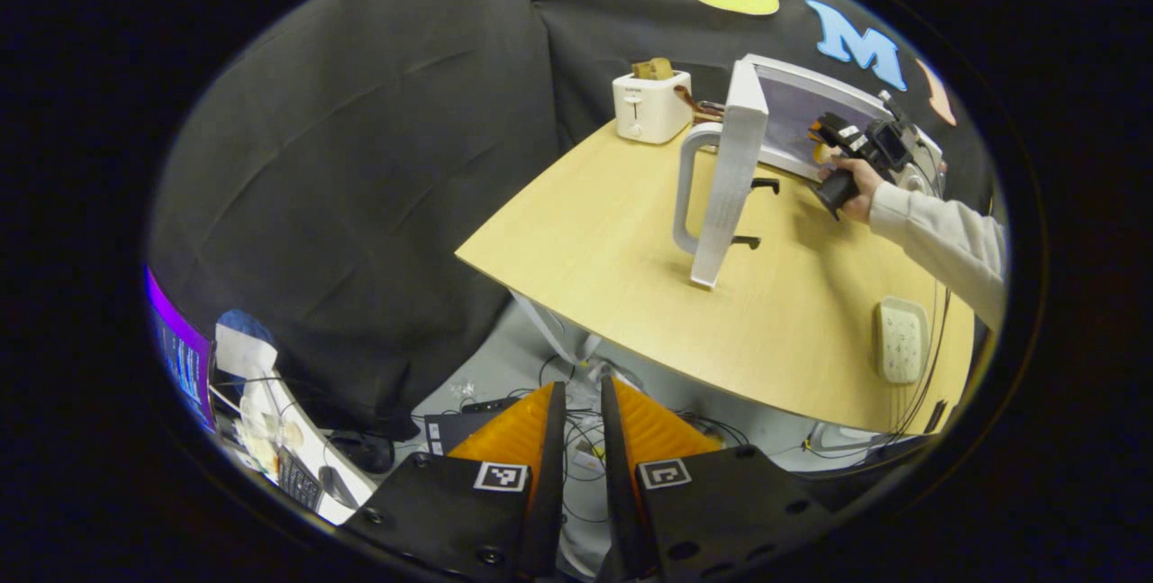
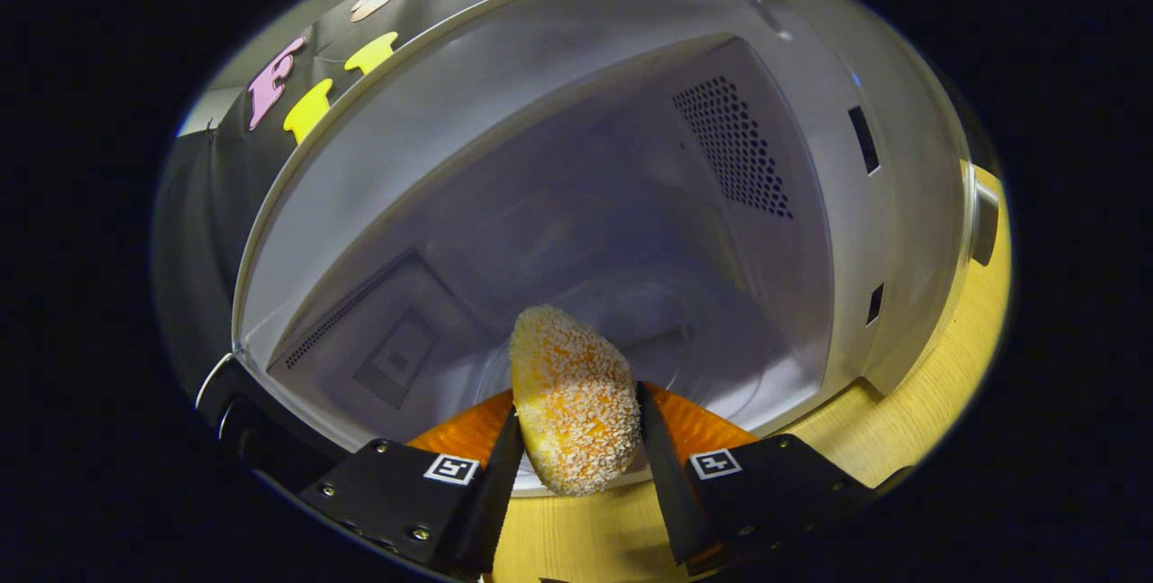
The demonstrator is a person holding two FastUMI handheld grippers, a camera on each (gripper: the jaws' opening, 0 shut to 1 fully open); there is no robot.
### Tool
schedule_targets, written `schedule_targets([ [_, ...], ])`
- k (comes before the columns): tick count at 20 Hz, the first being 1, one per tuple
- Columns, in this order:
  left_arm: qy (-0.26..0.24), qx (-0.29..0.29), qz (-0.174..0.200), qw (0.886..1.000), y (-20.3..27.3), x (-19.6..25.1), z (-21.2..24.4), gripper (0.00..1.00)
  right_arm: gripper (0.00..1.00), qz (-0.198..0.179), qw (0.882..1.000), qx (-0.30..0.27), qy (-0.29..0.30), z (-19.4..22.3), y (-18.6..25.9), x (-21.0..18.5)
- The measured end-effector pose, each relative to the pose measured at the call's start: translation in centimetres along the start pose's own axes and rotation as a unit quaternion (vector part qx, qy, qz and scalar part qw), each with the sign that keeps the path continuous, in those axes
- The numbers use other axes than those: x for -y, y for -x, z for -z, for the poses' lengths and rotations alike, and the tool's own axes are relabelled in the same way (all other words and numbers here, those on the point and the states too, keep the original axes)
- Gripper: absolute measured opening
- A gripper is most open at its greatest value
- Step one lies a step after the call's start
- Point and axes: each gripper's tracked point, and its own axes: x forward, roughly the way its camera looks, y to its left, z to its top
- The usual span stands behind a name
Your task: Open the microwave oven with the left hand, put the food in, and close the microwave oven.
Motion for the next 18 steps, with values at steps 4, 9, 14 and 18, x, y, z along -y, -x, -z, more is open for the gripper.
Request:
schedule_targets([
  [4, -0.01, 0.004, 0.002, 1.0, 0.2, 0.1, -0.4, 0.36, 0.71, 0.012, 1.0, 0.007, -0.027, 0.9, -1.4, -0.9],
  [9, 0.003, 0.005, -0.002, 1.0, 0.5, -0.7, -0.4, 0.31, 0.74, 0.015, 1.0, -0.004, -0.003, 1.7, -2.5, -2.1],
  [14, 0.022, 0.009, 0.001, 1.0, -0.2, -0.6, -0.8, 0.31, 0.98, 0.021, 1.0, -0.011, 0.0, 0.9, -1.9, -1.4],
  [18, 0.023, 0.013, 0.01, 1.0, -1.1, 0.3, -1.6, 0.36, 0.98, 0.002, 1.0, -0.016, 0.024, 0.5, -0.5, -1.7],
])
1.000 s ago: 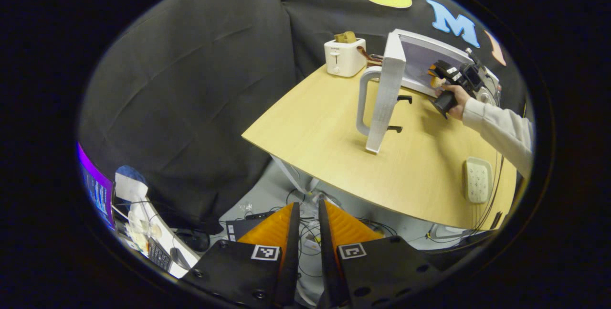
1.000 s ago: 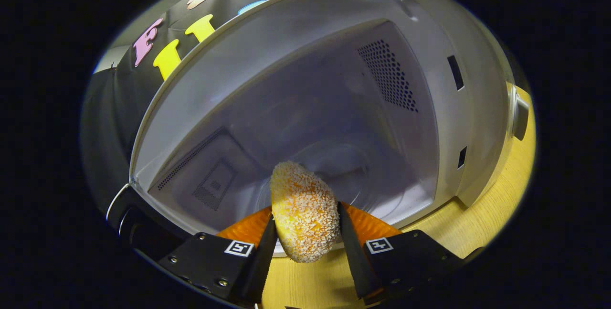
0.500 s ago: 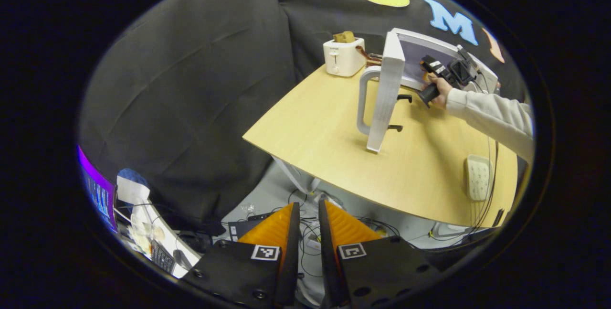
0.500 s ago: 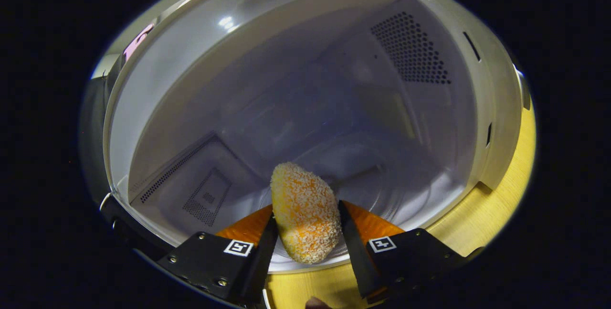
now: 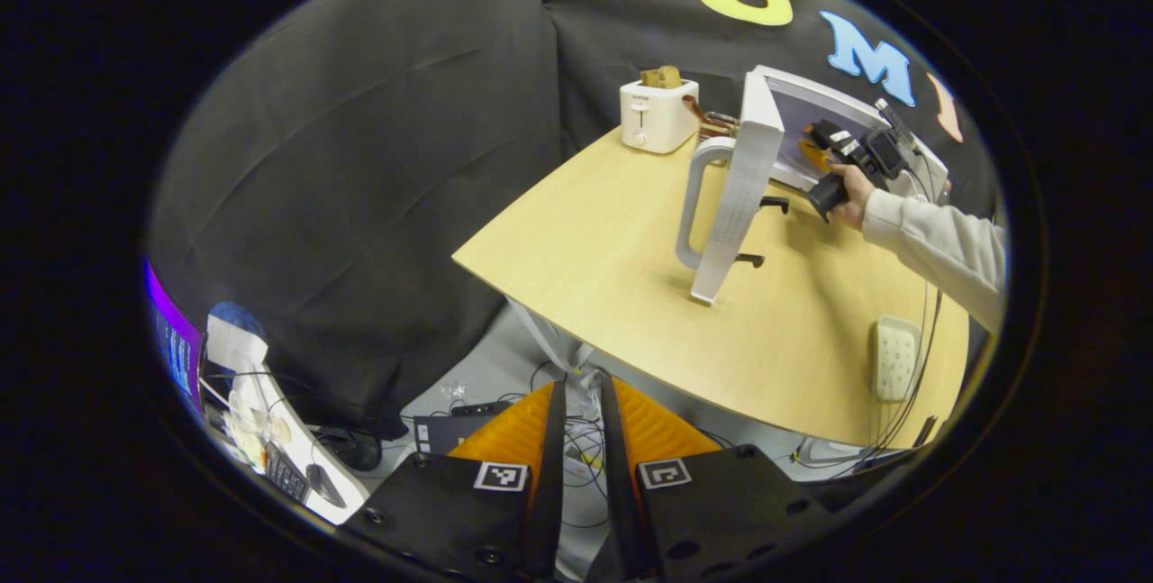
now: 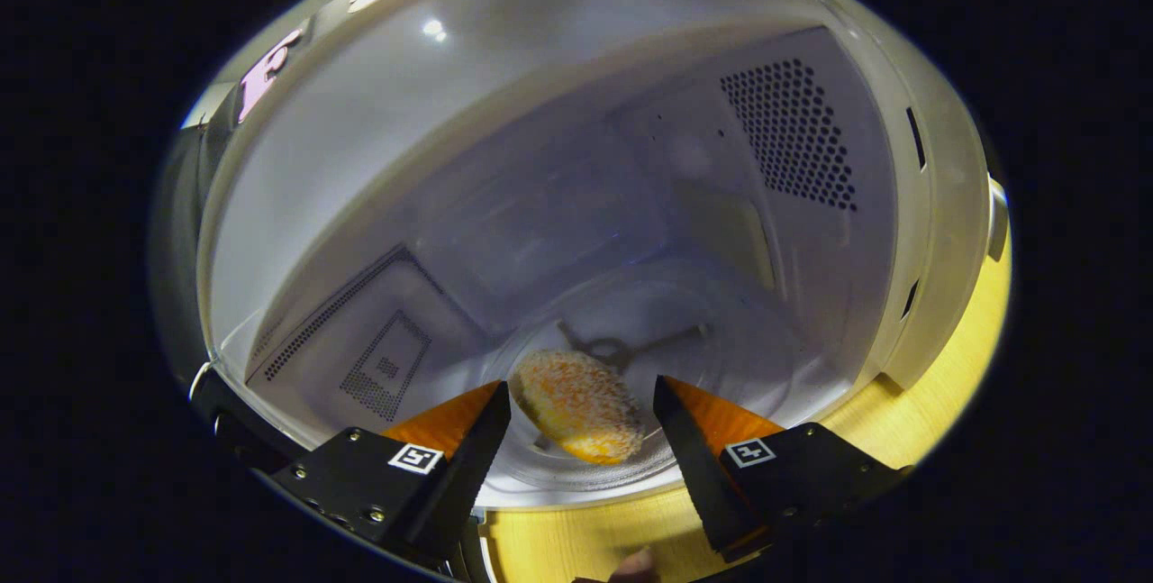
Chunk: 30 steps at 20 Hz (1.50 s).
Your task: Open the microwave oven with the left hand, put the food in, and close the microwave oven.
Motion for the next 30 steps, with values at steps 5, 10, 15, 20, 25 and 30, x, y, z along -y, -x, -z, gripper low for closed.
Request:
schedule_targets([
  [5, -0.004, 0.026, 0.003, 1.0, -0.4, 0.5, -2.4, 0.36, 0.98, -0.019, 0.999, -0.026, 0.012, 0.3, 1.9, 0.2],
  [10, -0.003, 0.049, 0.006, 0.999, -1.4, 1.2, -4.2, 0.36, 0.98, -0.058, 0.996, -0.041, 0.055, -0.6, 5.3, 0.2],
  [15, -0.006, 0.082, 0.013, 0.996, -3.5, 1.8, -7.2, 0.31, 0.98, -0.078, 0.991, -0.058, 0.095, -1.9, 9.9, 1.4],
  [20, 0.0, 0.107, 0.054, 0.993, -6.4, 1.8, -10.7, 0.31, 0.98, -0.08, 0.984, -0.058, 0.146, -3.0, 16.0, 2.6],
  [25, -0.03, 0.136, 0.099, 0.985, -9.8, 0.5, -14.1, 0.31, 0.98, -0.063, 0.983, -0.046, 0.165, -3.7, 22.6, 3.2],
  [30, -0.077, 0.133, 0.159, 0.975, -14.8, 2.1, -14.9, 0.29, 0.98, -0.034, 0.98, -0.047, 0.19, -3.3, 29.5, 5.4],
])
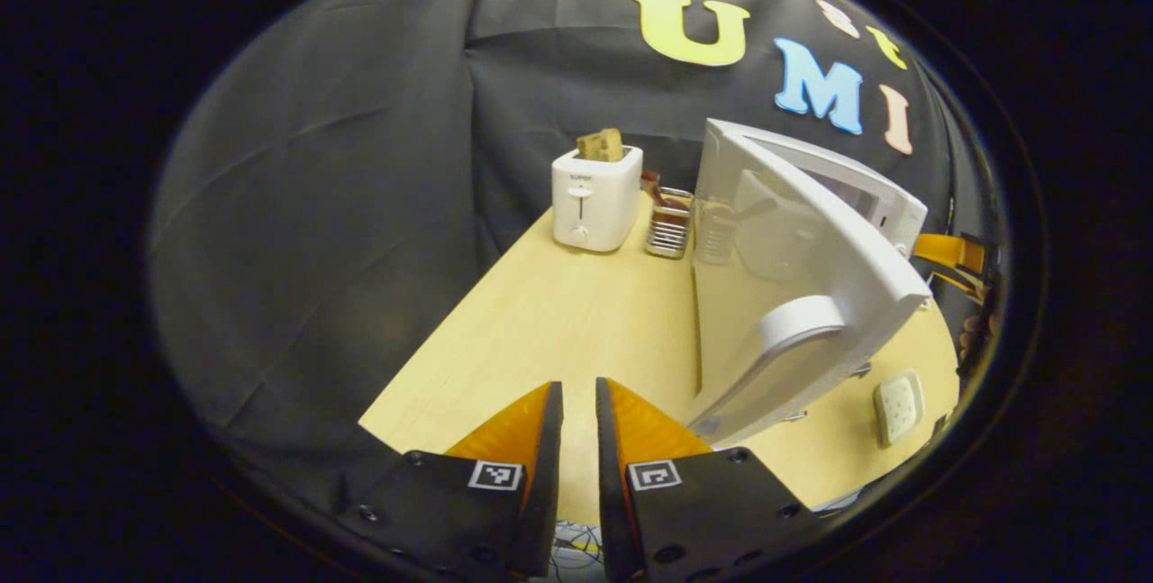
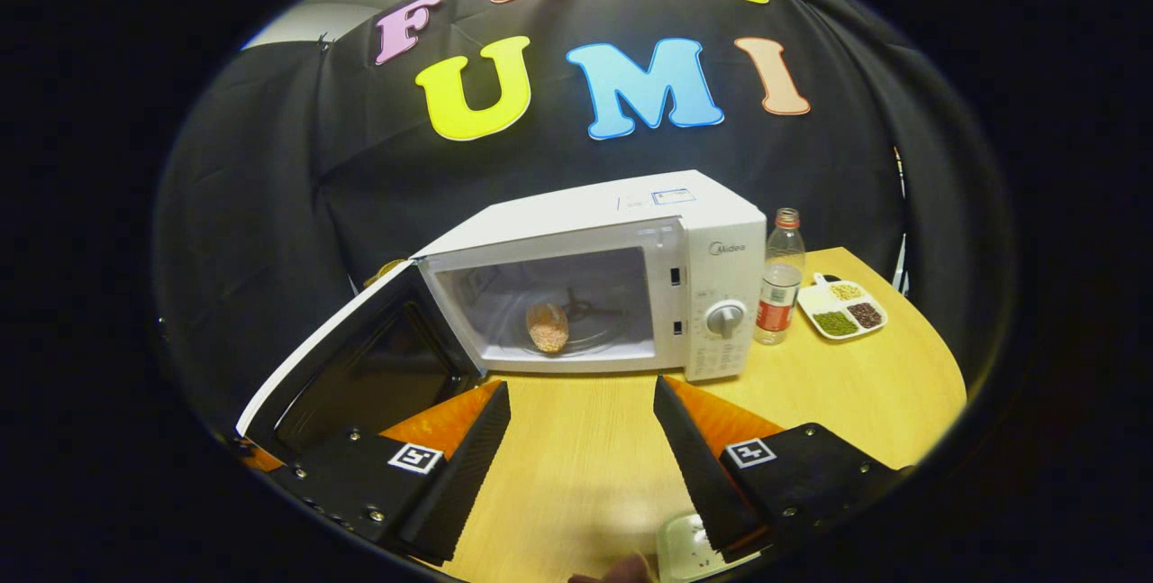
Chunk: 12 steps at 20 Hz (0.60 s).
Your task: Open the microwave oven with the left hand, put the food in, and close the microwave oven.
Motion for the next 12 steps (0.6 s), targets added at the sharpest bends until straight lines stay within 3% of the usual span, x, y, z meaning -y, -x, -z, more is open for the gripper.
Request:
schedule_targets([
  [4, -0.032, -0.019, 0.053, 0.998, -2.4, 3.4, 1.1, 0.31, 0.98, 0.01, 1.0, 0.006, 0.022, 0.2, 5.1, 1.2],
  [7, -0.074, -0.011, 0.049, 0.996, -2.7, 5.7, 1.5, 0.29, 0.98, 0.018, 0.999, 0.011, 0.034, 0.6, 8.2, 2.8],
  [8, -0.086, -0.016, 0.055, 0.995, -2.6, 6.7, 2.1, 0.24, 0.98, 0.017, 0.999, 0.011, 0.029, 0.7, 9.1, 3.3],
  [10, -0.083, -0.033, 0.083, 0.992, -2.2, 9.7, 3.7, 0.22, 0.98, 0.015, 1.0, 0.015, 0.02, 0.7, 10.8, 4.5],
  [12, -0.09, -0.025, 0.088, 0.992, -1.5, 12.1, 3.6, 0.27, 0.98, 0.007, 0.999, 0.023, 0.022, 0.4, 12.8, 5.8],
])
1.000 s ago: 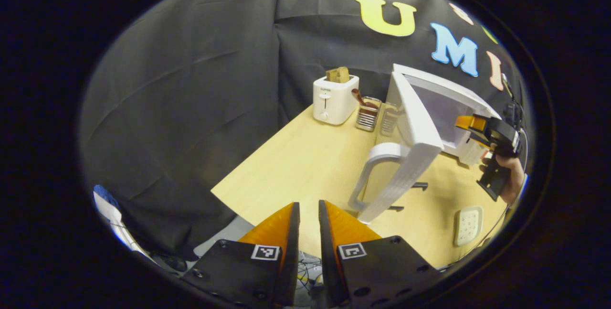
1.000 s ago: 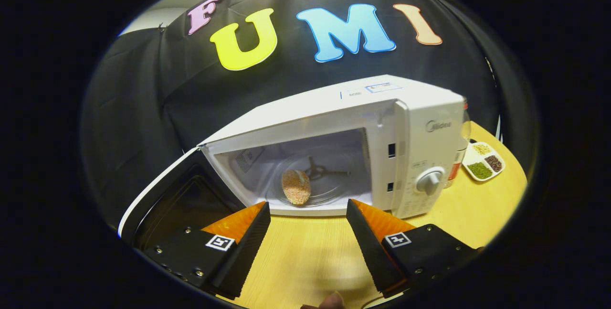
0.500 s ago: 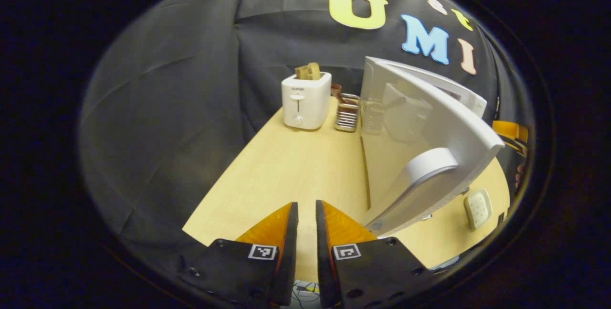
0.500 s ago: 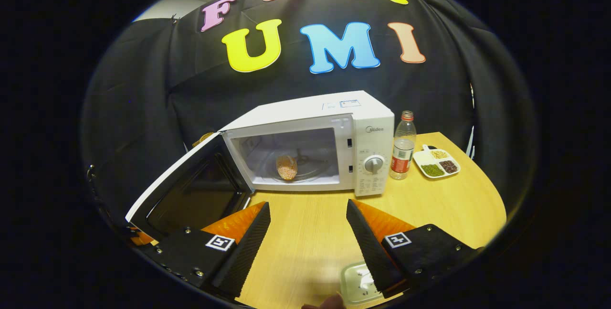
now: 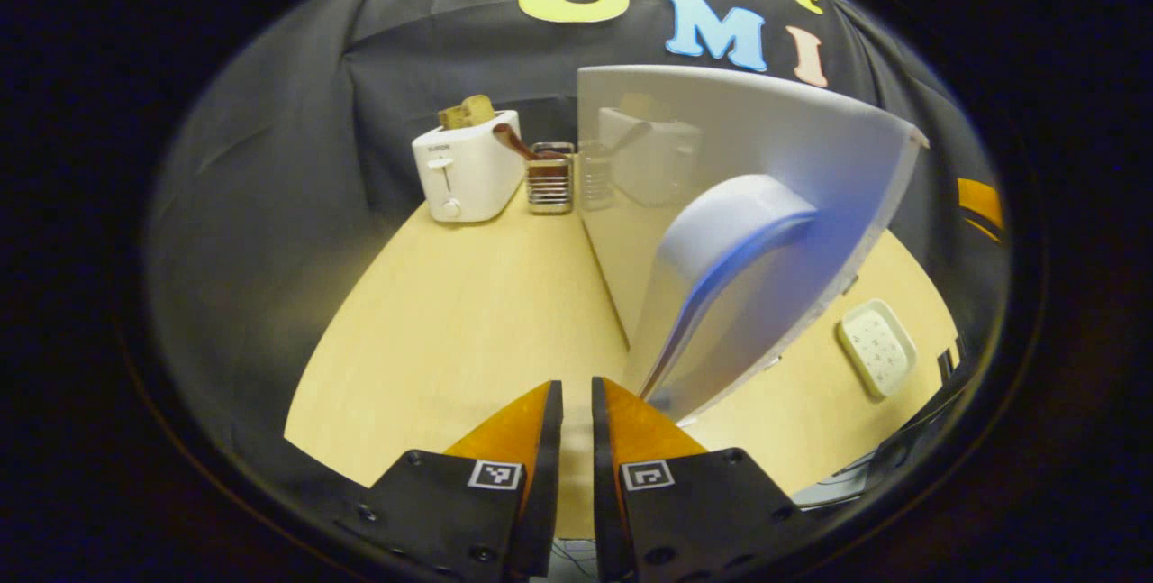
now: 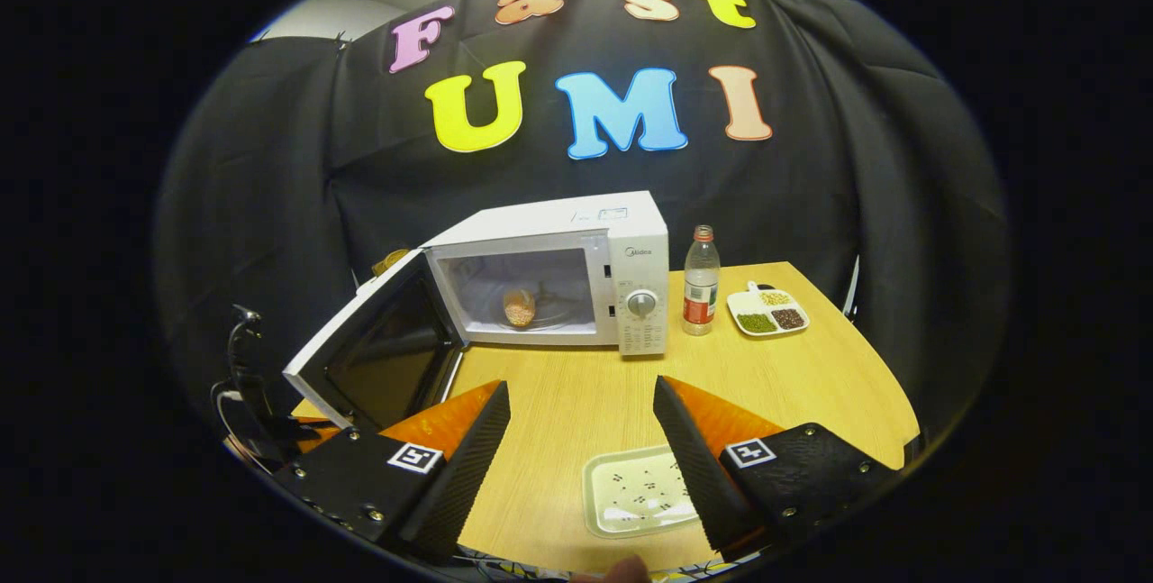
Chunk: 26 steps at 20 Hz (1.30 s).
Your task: Open the microwave oven with the left hand, put the food in, and close the microwave oven.
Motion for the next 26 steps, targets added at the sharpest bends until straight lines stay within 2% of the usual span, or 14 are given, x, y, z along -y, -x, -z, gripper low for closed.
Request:
schedule_targets([
  [4, 0.018, 0.003, -0.014, 1.0, 0.2, 4.0, -1.6, 0.26, 0.98, -0.014, 1.0, 0.016, 0.013, -0.7, 3.6, 3.3],
  [5, 0.03, 0.002, -0.017, 0.999, 0.1, 4.9, -2.0, 0.22, 0.98, -0.017, 1.0, 0.015, 0.013, -0.5, 4.1, 4.1],
  [7, 0.041, 0.001, -0.028, 0.999, -0.1, 6.4, -2.9, 0.27, 0.98, -0.03, 0.999, 0.015, 0.009, -0.8, 4.7, 5.2],
  [12, 0.013, 0.018, -0.019, 1.0, -1.3, 9.8, -5.7, 0.26, 0.98, -0.038, 0.999, 0.02, 0.001, -2.4, 5.2, 6.2],
  [13, 0.01, 0.017, -0.012, 1.0, -1.9, 10.3, -6.1, 0.22, 0.98, -0.032, 0.999, 0.025, 0.006, -2.9, 5.1, 6.3],
  [14, 0.011, 0.017, -0.005, 1.0, -2.4, 11.0, -6.4, 0.26, 0.98, -0.023, 0.999, 0.021, 0.011, -3.0, 4.8, 6.6],
  [15, 0.012, 0.02, 0.007, 1.0, -3.1, 11.7, -7.0, 0.22, 0.98, -0.02, 1.0, 0.016, 0.014, -2.9, 4.8, 6.4],
  [16, 0.013, 0.025, 0.017, 0.999, -3.8, 12.3, -7.8, 0.26, 0.98, -0.018, 1.0, 0.014, 0.015, -3.1, 4.6, 6.3],
  [21, -0.004, 0.031, 0.05, 0.998, -7.7, 14.2, -11.4, 0.27, 0.98, 0.023, 1.0, 0.0, -0.003, -3.1, 2.8, 7.1],
  [24, -0.01, 0.031, 0.066, 0.997, -10.9, 14.7, -12.4, 0.22, 0.98, 0.042, 0.999, -0.002, -0.007, -3.6, 1.6, 7.2],
  [26, -0.014, 0.031, 0.072, 0.997, -12.1, 14.9, -13.1, 0.26, 0.98, 0.055, 0.998, -0.004, -0.007, -3.8, 1.0, 7.6],
])
